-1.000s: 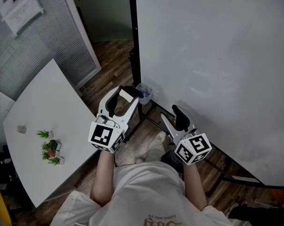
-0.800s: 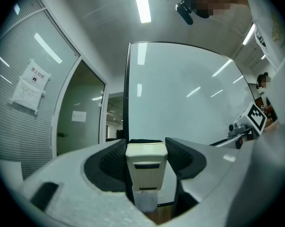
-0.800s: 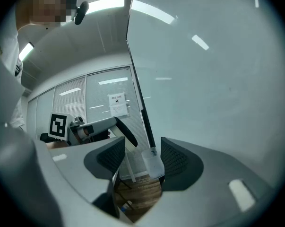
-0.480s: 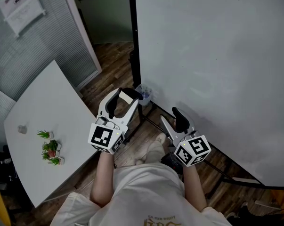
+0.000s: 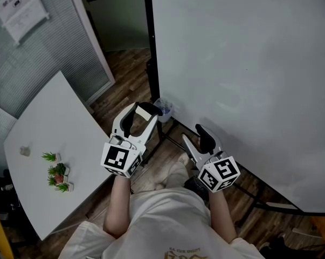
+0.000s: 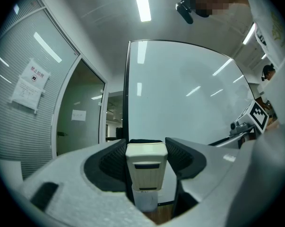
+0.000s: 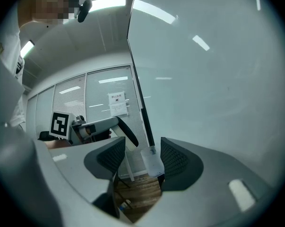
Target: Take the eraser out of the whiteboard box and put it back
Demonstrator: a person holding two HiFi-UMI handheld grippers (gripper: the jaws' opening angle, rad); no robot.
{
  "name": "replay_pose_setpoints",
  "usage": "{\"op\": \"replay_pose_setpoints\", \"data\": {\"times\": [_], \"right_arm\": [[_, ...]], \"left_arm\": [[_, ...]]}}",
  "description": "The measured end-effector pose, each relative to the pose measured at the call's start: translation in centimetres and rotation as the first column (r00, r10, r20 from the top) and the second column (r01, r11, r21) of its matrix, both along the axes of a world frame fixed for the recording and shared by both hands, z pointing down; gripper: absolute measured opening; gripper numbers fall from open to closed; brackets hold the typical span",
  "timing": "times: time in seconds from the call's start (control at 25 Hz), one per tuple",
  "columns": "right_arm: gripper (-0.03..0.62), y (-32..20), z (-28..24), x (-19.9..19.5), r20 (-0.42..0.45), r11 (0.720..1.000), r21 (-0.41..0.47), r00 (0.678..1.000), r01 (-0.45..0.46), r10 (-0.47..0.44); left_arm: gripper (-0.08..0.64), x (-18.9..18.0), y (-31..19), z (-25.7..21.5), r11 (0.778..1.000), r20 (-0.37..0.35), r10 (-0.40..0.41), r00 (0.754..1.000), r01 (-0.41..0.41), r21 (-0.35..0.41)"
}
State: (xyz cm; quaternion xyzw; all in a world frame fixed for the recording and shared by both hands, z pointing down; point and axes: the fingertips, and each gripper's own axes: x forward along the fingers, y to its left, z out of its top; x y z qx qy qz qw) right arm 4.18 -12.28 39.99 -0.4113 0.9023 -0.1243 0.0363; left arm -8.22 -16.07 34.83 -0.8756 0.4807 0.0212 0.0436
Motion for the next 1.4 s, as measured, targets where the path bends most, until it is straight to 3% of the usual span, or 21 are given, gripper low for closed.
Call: {"op": "replay_pose_setpoints", "data": {"times": [1.4], "right_arm": [[0.230,-2.9,2.3,-1.2,-0.016,0.998,-0.061,1.000,0.024,-0.025]], "left_arm": [[0.256,1.1,-4.7,3.4,0.996,-0.016,0.041,0.999,-0.043,-0.078]]}}
